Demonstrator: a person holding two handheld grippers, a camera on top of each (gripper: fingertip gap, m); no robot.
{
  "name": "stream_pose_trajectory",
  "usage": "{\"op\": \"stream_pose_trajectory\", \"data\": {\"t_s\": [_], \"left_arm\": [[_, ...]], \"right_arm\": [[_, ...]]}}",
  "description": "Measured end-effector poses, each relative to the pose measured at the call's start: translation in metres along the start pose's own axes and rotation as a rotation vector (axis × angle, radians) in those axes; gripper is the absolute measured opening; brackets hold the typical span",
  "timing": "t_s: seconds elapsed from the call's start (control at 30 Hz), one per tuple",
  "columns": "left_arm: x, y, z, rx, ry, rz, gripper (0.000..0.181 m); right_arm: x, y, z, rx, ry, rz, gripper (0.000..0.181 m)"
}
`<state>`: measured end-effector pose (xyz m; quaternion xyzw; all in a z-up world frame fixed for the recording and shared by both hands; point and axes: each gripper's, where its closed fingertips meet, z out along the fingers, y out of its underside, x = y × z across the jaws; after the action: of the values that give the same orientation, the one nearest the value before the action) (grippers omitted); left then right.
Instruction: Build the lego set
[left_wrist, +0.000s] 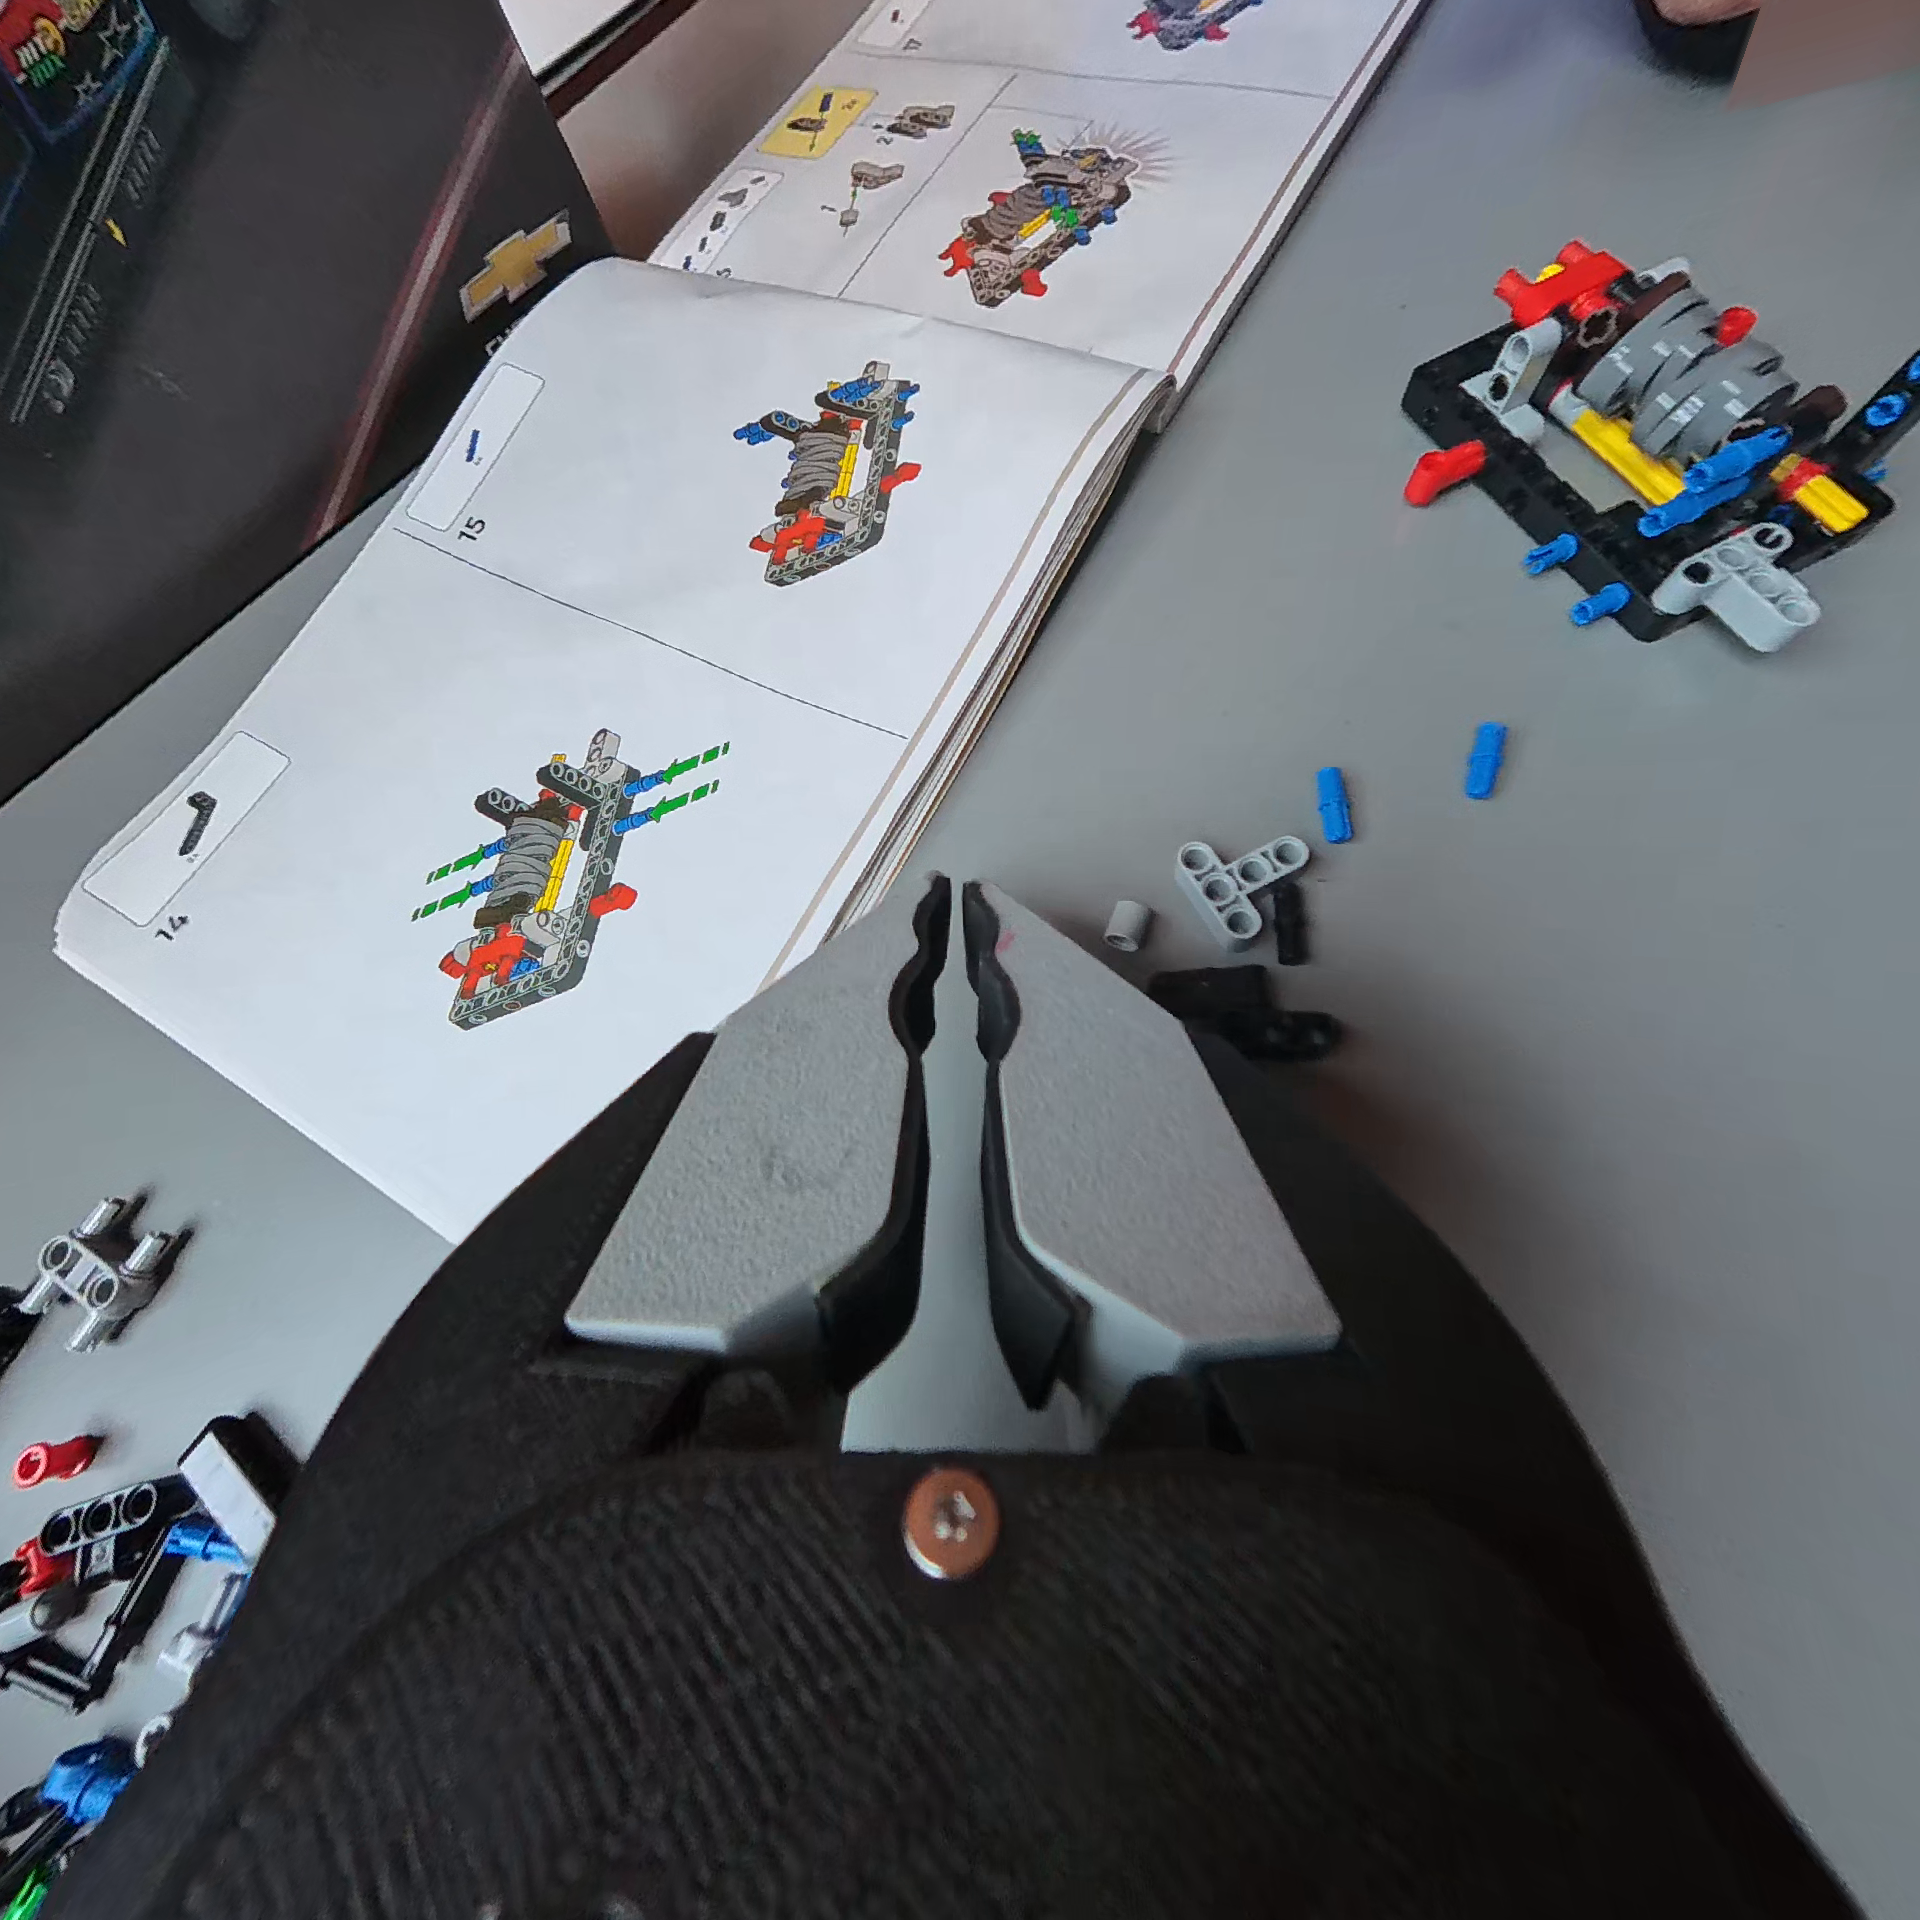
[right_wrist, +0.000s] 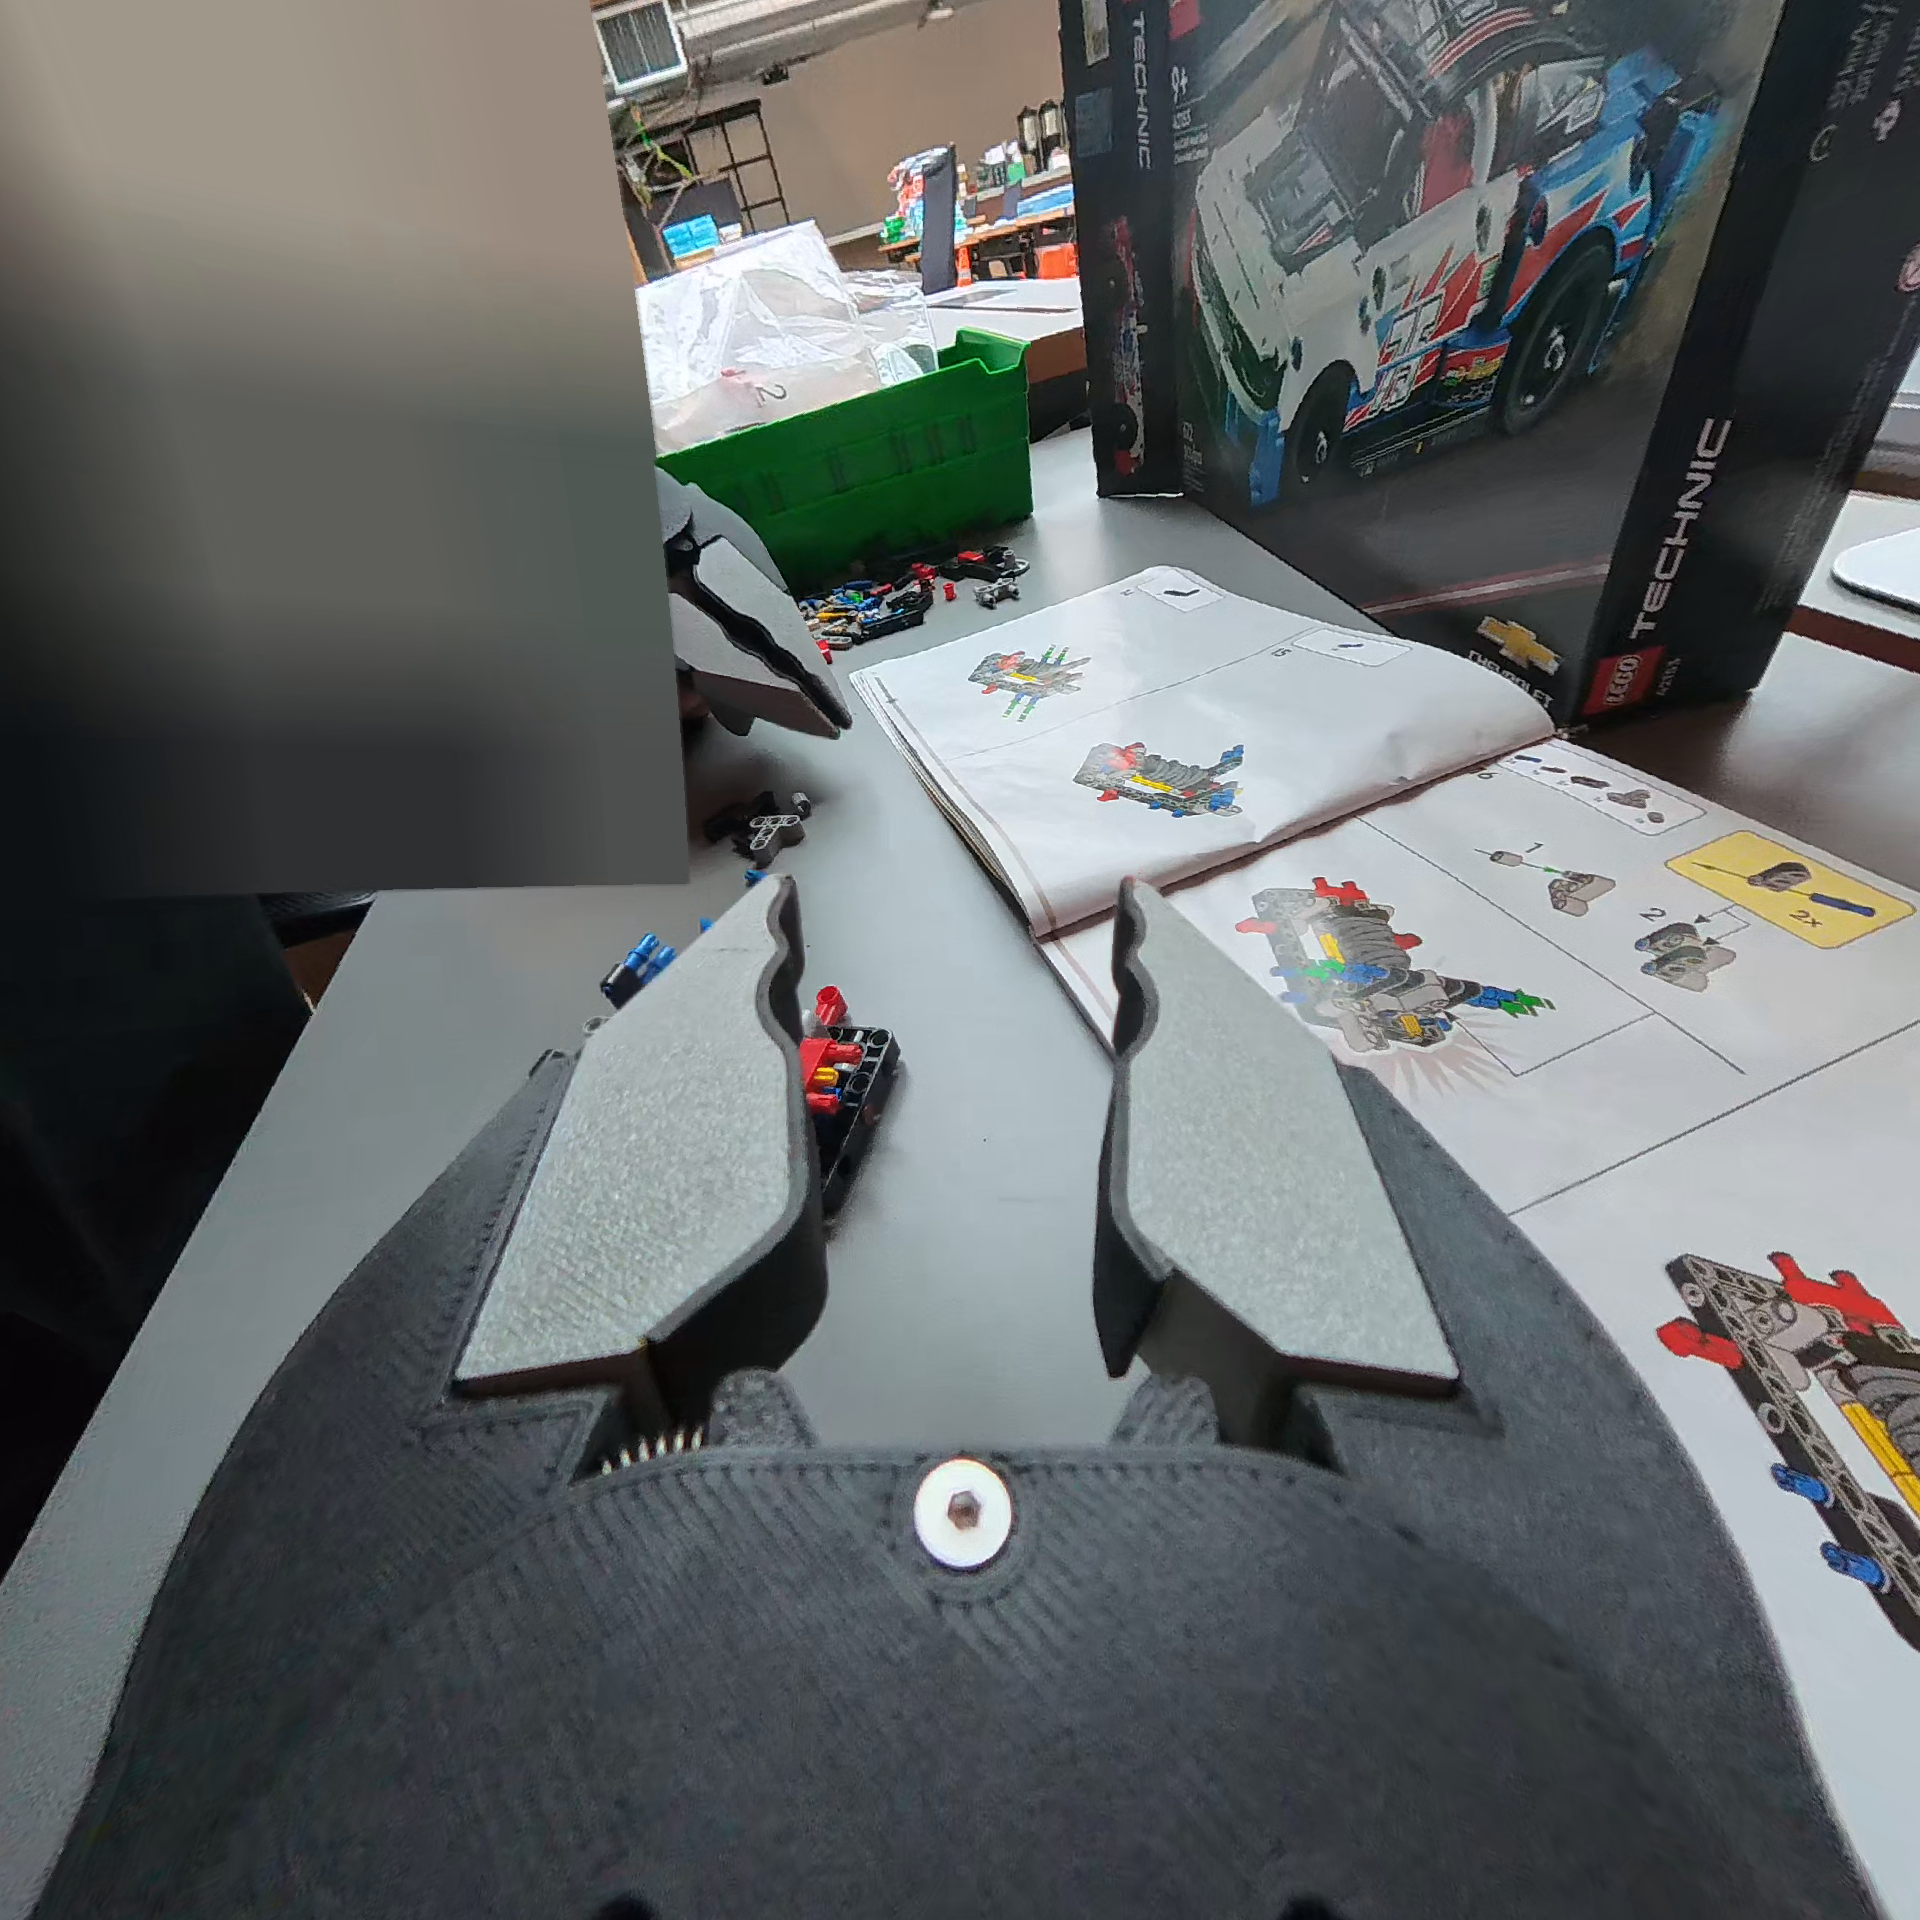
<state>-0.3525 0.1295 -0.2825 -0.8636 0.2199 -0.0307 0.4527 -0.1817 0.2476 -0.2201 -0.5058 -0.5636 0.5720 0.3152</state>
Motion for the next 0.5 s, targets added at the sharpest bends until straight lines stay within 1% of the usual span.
{"op": "stream_pose_trajectory", "data": {"t_s": [0.2, 0.27, 0.37, 0.43, 0.47, 0.5], "left_arm": [[0.008, -0.009, -0.006, 0.041, 0.012, 0.013, 0.000], [0.011, -0.012, -0.007, 0.056, 0.026, 0.015, 0.003], [0.020, -0.007, -0.007, 0.027, 0.074, 0.008, 0.008], [0.018, -0.005, -0.009, 0.018, 0.044, 0.043, 0.005], [0.021, -0.006, -0.012, 0.031, 0.047, 0.055, 0.002], [0.026, -0.008, -0.014, 0.050, 0.081, 0.055, 0.001]], "right_arm": [[-0.005, 0.013, 0.010, -0.098, 0.041, -0.101, 0.043], [-0.006, 0.017, 0.013, -0.130, 0.057, -0.135, 0.038], [-0.006, 0.022, 0.015, -0.167, 0.088, -0.173, 0.034], [-0.005, 0.025, 0.016, -0.187, 0.112, -0.194, 0.032], [-0.005, 0.026, 0.015, -0.194, 0.126, -0.203, 0.032], [-0.003, 0.027, 0.015, -0.201, 0.140, -0.207, 0.033]]}}
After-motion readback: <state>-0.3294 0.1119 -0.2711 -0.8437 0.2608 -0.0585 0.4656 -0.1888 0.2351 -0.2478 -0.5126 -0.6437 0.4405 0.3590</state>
